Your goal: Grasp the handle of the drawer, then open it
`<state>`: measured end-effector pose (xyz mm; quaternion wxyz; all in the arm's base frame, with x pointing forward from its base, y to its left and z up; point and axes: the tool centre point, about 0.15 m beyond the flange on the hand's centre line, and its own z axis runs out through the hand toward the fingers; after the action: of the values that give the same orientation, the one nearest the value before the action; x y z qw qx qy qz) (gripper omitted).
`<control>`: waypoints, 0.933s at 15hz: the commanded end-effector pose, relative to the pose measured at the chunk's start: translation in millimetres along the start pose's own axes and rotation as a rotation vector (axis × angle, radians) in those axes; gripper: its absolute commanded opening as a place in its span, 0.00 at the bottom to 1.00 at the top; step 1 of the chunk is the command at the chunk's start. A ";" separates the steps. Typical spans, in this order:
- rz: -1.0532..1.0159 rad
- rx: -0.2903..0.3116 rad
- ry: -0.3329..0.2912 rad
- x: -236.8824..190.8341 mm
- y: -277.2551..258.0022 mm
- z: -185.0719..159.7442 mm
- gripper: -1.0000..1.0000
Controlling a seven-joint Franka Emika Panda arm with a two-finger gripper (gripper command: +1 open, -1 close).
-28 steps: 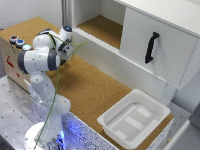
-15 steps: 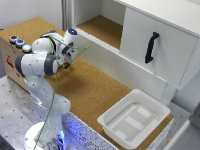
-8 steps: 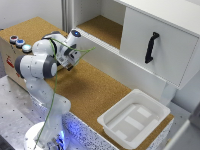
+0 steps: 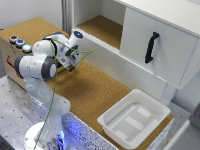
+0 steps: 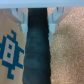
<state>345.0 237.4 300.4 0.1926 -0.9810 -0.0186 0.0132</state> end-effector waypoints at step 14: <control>0.042 0.028 0.018 -18.7 86.6 42.2 0.00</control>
<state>344.9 210.7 302.8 0.1991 -0.9799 -0.0008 0.0112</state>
